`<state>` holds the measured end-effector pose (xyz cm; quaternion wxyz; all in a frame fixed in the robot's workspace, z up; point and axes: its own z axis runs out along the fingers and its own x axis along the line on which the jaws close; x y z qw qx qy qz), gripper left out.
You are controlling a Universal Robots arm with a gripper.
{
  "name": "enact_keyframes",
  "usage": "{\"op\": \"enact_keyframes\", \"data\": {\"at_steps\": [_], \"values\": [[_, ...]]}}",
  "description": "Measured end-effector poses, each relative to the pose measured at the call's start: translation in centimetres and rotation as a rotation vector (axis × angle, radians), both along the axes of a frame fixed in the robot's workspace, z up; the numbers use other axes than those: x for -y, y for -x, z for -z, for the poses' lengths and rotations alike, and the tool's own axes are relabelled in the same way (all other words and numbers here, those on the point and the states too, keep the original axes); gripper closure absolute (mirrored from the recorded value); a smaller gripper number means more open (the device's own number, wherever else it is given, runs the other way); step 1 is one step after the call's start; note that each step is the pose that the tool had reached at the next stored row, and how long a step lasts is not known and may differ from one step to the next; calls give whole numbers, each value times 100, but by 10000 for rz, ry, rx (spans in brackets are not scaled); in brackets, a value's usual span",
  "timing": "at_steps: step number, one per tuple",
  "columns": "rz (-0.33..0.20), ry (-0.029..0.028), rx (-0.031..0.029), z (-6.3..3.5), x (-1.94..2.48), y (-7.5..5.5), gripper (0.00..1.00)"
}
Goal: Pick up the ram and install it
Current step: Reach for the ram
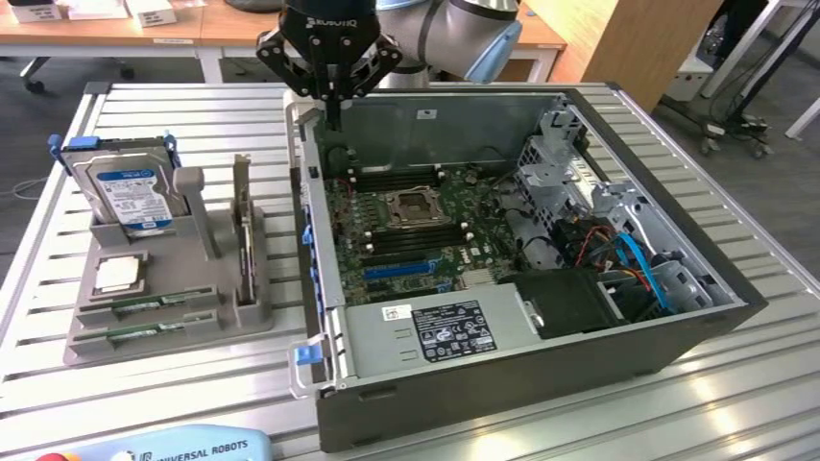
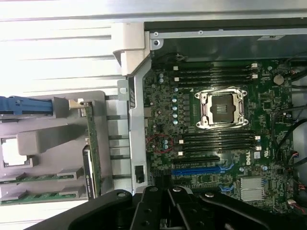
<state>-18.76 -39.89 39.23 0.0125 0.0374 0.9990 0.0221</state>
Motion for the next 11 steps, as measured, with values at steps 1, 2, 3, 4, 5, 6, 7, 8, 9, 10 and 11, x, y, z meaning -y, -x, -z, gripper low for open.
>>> {"op": "enact_keyframes", "data": {"at_steps": [1, 2, 3, 4, 5, 6, 7, 8, 9, 10, 11], "values": [[0, 0, 0, 0, 0, 24, 90], [0, 0, 0, 1, 0, 48, 90], [1, 0, 0, 1, 0, 72, 90], [1, 0, 0, 1, 0, 99, 90], [2, 0, 0, 2, 0, 123, 90], [1, 0, -1, 2, 0, 147, 90], [0, 0, 0, 2, 0, 172, 90], [0, 0, 0, 2, 0, 196, 90], [0, 0, 0, 3, 0, 220, 90], [1, 0, 0, 3, 0, 245, 90], [1, 0, 0, 4, 0, 270, 90]]}}
